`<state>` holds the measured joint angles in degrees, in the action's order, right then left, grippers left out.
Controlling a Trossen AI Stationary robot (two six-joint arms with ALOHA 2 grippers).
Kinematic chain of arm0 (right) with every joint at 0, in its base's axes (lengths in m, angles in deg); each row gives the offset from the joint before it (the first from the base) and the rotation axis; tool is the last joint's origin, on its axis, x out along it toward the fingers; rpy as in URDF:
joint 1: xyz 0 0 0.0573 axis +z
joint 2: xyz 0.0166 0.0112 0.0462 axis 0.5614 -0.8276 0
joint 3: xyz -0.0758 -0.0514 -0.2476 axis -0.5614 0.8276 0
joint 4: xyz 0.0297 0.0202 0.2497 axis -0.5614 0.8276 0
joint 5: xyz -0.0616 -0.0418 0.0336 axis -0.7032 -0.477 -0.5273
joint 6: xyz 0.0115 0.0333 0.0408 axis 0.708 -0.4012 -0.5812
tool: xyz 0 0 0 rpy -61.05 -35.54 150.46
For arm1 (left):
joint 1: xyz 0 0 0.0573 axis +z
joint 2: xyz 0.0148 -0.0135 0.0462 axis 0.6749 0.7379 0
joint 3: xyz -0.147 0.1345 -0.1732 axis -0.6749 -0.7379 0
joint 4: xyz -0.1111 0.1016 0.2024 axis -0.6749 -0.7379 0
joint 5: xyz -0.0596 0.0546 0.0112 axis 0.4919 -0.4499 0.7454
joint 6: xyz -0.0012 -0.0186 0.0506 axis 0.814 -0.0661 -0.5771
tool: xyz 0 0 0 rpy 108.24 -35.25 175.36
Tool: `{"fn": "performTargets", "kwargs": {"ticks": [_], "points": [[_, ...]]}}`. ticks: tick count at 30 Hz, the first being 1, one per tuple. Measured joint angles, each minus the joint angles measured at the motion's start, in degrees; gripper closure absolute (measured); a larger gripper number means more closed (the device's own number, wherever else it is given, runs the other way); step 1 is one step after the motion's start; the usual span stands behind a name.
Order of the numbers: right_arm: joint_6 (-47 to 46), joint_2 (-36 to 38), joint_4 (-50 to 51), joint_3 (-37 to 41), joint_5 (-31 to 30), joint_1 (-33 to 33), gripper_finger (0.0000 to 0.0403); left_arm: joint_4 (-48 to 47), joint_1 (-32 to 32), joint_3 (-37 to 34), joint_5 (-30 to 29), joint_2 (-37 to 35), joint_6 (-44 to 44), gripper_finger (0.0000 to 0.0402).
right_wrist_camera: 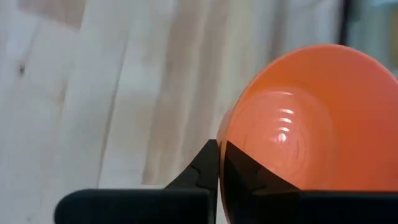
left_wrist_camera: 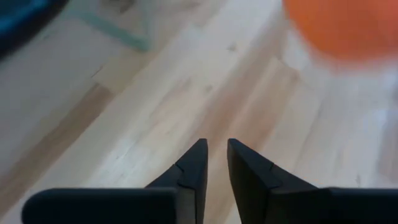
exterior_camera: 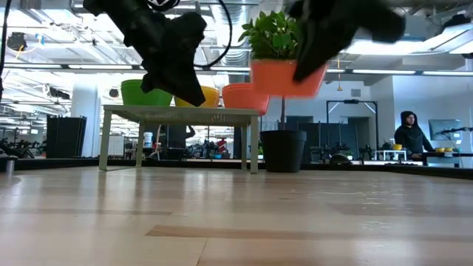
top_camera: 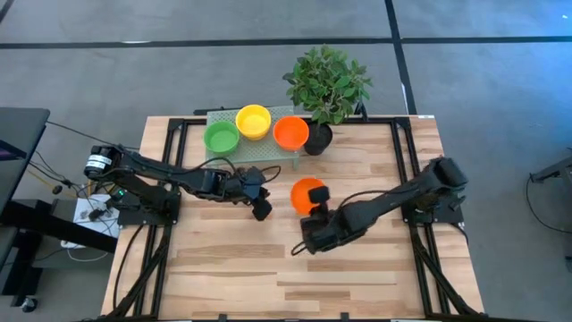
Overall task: Pick & Place Mini bowls
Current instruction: Stack the orange bowl on top of the orange bowl on the shelf
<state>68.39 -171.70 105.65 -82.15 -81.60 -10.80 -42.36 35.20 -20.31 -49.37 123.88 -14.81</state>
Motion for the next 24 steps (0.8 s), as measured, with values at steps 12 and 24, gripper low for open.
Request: {"fn": "performTargets", "kwargs": {"ticks": [12,24], "points": [[0.11,13.93,-5.15,0.00,4.72,-8.51,0.0398,1.53,-10.96,4.11,2.14,-2.06,-30.97,0.0364],[14.85,6.57,-7.81,-10.77,12.48,-18.97,0.0398,1.74,-20.65,-1.32,-19.60,-19.87,-29.56,0.0369]]}}
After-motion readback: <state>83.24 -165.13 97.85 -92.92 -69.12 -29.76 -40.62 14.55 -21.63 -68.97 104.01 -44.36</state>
